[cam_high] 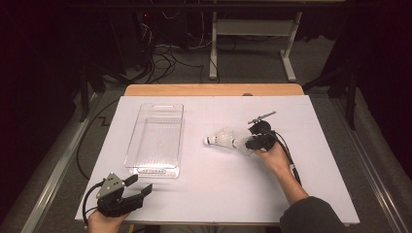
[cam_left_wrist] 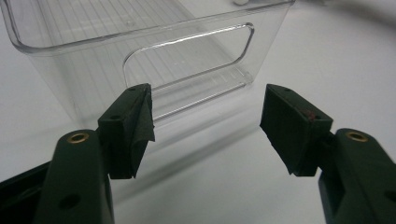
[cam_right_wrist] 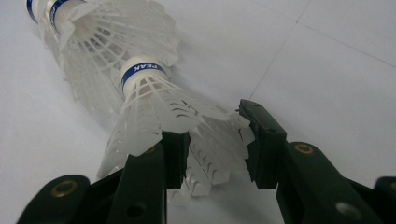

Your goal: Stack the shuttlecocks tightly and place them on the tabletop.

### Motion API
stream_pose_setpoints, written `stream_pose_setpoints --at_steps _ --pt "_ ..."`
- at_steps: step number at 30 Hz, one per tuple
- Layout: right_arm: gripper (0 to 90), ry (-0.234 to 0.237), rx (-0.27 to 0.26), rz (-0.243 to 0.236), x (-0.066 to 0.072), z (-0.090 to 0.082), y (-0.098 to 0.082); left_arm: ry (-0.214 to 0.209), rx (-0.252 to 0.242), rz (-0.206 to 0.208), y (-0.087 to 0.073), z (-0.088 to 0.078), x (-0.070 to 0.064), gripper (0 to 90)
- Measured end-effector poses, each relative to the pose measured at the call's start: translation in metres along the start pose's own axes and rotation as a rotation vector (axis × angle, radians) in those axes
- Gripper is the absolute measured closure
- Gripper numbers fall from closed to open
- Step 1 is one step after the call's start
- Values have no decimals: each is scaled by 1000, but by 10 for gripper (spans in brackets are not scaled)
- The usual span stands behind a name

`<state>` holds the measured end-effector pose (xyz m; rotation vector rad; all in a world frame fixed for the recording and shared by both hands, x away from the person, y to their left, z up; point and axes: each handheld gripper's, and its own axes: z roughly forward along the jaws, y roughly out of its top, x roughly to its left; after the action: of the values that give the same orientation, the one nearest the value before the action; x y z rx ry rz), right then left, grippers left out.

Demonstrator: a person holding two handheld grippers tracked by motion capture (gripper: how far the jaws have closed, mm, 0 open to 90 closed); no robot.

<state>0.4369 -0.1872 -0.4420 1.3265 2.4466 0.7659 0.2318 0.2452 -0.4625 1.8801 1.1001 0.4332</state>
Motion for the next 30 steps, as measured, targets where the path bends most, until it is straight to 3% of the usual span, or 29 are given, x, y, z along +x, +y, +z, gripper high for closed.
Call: stream_pose_setpoints --at_steps 17,30 --pt "633 0 -24 -42 8 6 16 1 -1 9 0 1 -1 351" --pt "622 22 -41 -6 6 14 17 -3 1 13 0 1 -1 352"
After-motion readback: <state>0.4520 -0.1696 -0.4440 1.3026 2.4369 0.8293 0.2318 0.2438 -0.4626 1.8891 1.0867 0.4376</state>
